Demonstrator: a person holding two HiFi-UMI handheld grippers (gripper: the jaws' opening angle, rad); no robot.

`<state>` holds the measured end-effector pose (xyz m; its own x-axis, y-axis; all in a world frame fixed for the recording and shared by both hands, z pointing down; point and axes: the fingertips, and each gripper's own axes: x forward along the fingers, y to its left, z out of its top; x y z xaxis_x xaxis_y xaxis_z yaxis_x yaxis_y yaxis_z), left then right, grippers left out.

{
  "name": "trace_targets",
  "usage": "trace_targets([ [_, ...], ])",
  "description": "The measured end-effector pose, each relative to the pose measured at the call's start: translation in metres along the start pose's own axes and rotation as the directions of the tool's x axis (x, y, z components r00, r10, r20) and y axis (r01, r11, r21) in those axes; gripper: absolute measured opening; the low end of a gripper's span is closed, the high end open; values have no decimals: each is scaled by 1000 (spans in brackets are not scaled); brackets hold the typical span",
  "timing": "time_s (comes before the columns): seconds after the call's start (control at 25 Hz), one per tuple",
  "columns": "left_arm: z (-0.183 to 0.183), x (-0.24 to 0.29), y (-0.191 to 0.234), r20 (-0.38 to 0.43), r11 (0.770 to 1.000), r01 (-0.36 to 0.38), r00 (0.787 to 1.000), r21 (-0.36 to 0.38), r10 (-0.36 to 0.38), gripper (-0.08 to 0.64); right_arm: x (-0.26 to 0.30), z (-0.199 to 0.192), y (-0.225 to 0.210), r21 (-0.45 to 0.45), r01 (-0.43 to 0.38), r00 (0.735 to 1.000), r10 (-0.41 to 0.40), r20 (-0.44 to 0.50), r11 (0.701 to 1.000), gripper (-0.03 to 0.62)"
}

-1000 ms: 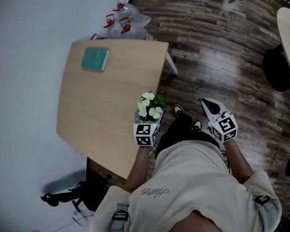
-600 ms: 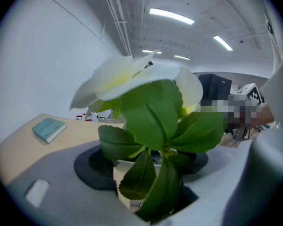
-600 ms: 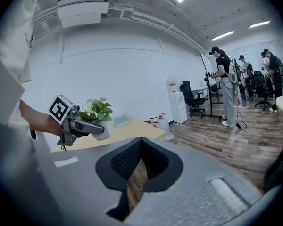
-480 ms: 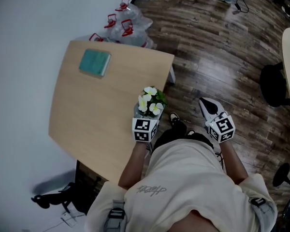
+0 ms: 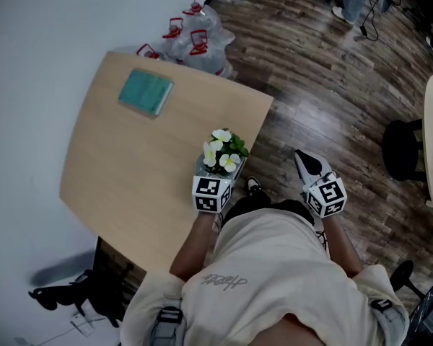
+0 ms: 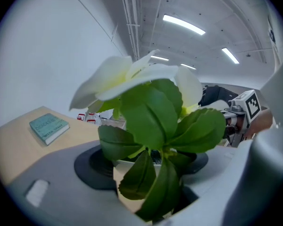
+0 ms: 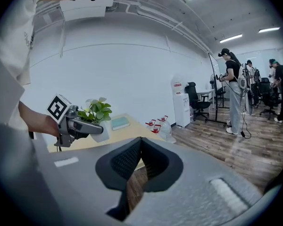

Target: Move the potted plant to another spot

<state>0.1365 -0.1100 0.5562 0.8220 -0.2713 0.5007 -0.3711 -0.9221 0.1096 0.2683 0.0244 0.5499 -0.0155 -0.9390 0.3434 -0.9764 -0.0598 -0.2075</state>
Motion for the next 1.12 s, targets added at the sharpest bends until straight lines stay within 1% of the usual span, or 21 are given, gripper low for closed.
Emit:
trace_targets([
  [0.2,8,2,21,30,1000,-28,999,-14,28,365,23,6,3,-22,-34,999,34,-10,999,3],
  [0.44,6,2,30,21,997,-65,998,-41,66,365,44,17,0,-39,-96,995,96,-18,995,3],
  [0.52,6,3,34,17,995,-88,996,-56,89,365,53,16,-3,-38,-124,992,123,-33,992,3],
  [0.64,10,6,45,12,986,-143,989,-81,144,365,72,19,-11,-43,-176,983,173,-57,983,3],
  [0.72,13,7,54,12,976,-192,981,-103,194,365,87,26,-20,-48,-210,976,207,-66,977,3],
  [0.84,22,10,67,11,953,-267,962,-142,271,365,110,45,-35,-76,-270,962,265,-70,960,3],
  [1.0,39,18,77,8,925,-345,936,-163,351,365,144,68,-51,-117,-354,935,347,-74,928,3],
  [1.12,48,18,82,5,896,-410,909,-168,417,365,164,78,-56,-126,-417,909,410,-78,900,3],
])
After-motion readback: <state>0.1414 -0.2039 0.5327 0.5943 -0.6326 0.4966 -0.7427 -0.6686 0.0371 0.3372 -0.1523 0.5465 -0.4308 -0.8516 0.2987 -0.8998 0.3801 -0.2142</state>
